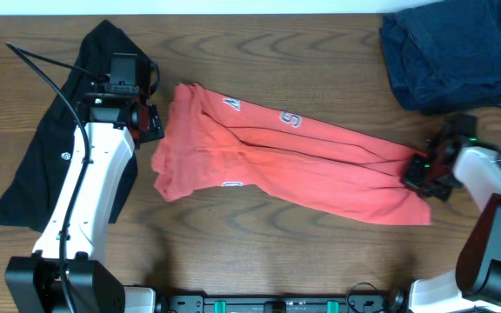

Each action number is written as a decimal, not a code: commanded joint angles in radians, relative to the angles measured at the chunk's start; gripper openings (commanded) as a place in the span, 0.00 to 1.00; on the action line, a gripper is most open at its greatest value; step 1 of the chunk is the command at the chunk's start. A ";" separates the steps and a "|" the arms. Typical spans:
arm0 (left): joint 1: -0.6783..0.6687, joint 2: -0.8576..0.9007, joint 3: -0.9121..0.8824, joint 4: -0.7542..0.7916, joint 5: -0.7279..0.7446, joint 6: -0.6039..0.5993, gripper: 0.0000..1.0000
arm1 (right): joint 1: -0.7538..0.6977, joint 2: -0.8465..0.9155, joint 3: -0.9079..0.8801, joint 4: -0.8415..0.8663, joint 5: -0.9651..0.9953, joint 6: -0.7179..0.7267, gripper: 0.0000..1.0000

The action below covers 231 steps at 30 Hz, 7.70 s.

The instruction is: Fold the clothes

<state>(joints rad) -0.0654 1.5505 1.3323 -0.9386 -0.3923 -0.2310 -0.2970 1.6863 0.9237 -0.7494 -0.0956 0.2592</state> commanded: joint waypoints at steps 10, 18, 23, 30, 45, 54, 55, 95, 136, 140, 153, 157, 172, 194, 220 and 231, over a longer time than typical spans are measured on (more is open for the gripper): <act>0.003 0.002 0.071 -0.033 0.014 0.009 0.98 | -0.040 -0.072 0.255 -0.177 -0.099 -0.156 0.01; 0.003 0.002 0.071 -0.032 0.018 0.009 0.98 | 0.202 -0.072 0.260 -0.179 -0.132 -0.075 0.01; 0.003 0.002 0.071 -0.018 0.018 0.009 0.98 | 0.380 -0.065 0.260 -0.108 -0.076 0.013 0.01; 0.003 0.012 0.071 0.003 0.051 0.009 0.98 | 0.571 0.010 0.260 0.037 -0.025 0.112 0.01; 0.003 0.024 0.071 0.006 0.051 0.009 0.98 | 0.698 0.111 0.268 0.211 -0.182 0.105 0.07; 0.003 0.025 0.065 0.005 0.051 0.009 0.98 | 0.740 0.101 0.378 0.168 -0.323 0.032 0.45; 0.003 0.025 0.065 0.005 0.051 0.009 0.98 | 0.743 0.101 0.390 0.154 -0.318 0.028 0.56; 0.005 0.350 0.065 -0.128 0.709 0.391 0.98 | 0.629 0.102 0.402 -0.124 -0.085 -0.082 0.62; 0.096 0.517 -0.011 -0.072 0.893 0.502 0.06 | 0.592 0.102 0.402 -0.038 -0.043 -0.081 0.51; 0.138 0.443 -0.011 -0.090 0.893 0.484 0.06 | 0.592 0.102 0.401 -0.003 -0.055 -0.081 0.38; 0.209 0.245 -0.011 -0.141 0.856 0.401 0.06 | 0.593 0.228 0.401 0.058 -0.288 -0.050 0.01; 0.209 0.243 -0.011 -0.138 0.848 0.389 0.06 | 0.598 0.250 0.401 0.032 -0.327 -0.019 0.01; 0.132 0.076 0.003 -0.084 0.856 0.356 0.06 | 0.612 0.342 0.371 -0.011 -0.320 0.010 0.01; -0.019 0.082 0.003 -0.013 0.785 0.313 0.06 | 0.612 0.347 0.367 -0.003 -0.320 0.010 0.01; -0.497 0.320 0.003 0.153 0.856 0.225 0.06 | 0.596 0.347 0.367 0.005 -0.320 0.010 0.01; -0.509 0.326 0.013 0.181 0.856 0.217 0.48 | 0.564 0.347 0.367 0.024 -0.325 0.010 0.01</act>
<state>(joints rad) -0.5716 1.8778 1.3209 -0.7547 0.4492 -0.0044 0.2817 2.0171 1.3003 -0.7300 -0.4129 0.2565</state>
